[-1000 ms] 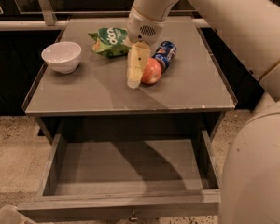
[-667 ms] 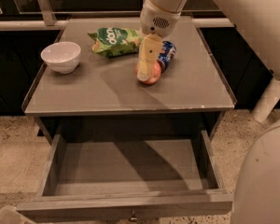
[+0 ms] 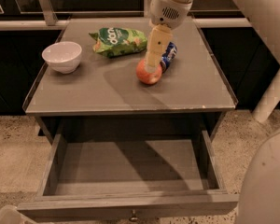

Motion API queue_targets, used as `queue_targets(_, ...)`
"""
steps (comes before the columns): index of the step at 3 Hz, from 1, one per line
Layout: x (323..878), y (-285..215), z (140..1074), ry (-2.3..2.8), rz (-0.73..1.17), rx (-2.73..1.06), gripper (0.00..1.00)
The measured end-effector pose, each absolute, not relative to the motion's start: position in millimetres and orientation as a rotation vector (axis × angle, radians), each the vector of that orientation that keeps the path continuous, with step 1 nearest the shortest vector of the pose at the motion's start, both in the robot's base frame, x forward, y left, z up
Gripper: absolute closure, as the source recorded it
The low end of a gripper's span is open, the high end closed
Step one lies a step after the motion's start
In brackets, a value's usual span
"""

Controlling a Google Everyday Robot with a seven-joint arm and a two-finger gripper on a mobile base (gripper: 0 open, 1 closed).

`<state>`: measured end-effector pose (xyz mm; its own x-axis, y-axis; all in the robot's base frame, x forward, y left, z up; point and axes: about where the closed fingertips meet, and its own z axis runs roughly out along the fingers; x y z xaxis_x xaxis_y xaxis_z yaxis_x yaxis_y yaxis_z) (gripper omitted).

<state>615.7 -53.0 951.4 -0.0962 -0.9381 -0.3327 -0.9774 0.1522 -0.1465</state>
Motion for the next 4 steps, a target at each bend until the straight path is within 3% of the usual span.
queue_targets(4,611,-68,864,2.248,0.373,-1.783,0.0)
